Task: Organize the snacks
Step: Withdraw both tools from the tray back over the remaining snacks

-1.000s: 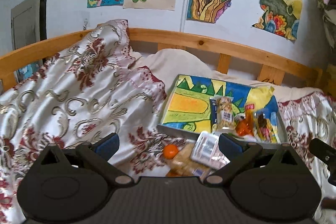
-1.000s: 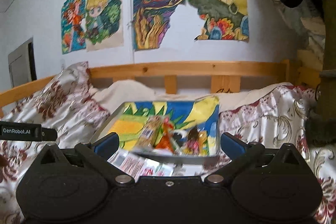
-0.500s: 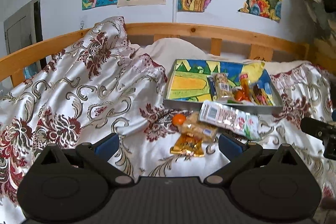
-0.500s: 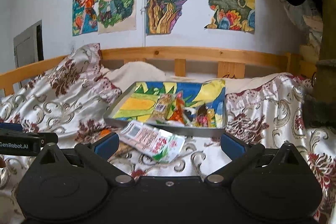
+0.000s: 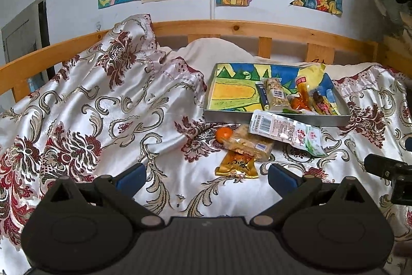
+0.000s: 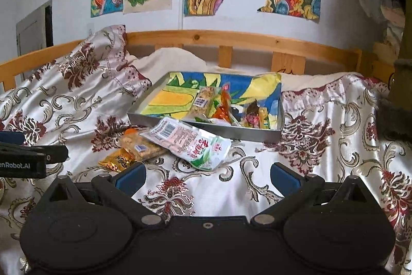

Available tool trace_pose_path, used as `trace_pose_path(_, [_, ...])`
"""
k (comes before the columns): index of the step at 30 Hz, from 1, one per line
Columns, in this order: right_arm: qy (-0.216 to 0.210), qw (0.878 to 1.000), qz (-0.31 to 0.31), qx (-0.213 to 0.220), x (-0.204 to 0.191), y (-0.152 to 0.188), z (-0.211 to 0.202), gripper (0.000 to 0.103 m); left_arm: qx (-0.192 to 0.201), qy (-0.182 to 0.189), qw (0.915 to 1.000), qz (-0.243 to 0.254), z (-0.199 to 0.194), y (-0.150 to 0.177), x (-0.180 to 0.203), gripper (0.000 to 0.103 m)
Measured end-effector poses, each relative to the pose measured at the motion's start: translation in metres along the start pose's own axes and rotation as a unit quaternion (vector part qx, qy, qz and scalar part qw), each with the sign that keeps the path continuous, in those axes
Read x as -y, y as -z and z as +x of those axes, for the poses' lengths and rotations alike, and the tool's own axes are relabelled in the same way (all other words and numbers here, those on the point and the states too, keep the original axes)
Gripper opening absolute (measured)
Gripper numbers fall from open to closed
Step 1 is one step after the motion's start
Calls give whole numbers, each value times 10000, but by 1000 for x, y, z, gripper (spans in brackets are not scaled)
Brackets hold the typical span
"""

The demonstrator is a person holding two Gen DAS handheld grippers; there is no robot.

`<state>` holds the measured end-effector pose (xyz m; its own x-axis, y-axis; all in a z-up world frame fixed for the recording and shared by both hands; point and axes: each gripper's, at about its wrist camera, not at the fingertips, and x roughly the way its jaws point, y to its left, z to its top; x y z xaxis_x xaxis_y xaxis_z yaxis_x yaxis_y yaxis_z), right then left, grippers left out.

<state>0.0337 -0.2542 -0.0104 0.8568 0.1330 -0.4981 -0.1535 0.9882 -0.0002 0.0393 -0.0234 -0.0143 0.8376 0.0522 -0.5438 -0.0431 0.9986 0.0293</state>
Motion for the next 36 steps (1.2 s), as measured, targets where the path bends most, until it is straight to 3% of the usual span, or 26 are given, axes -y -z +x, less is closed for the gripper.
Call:
trace_pose_path(8, [-8, 9999, -102, -91, -4, 2, 5, 102, -65, 67, 9995, -286, 6, -2, -9, 102])
trace_pose_path(18, [-75, 9998, -71, -196, -5, 2, 10, 102, -117, -106, 9990, -423, 16, 1, -16, 102])
trace_pose_path(27, [-132, 9995, -52, -285, -4, -3, 19, 102, -233, -153, 9991, -329, 29, -2, -11, 102])
trace_pose_path(36, [-322, 9989, -276, -216, 7, -29, 42, 102, -293, -269, 9992, -72, 49, -13, 6, 102])
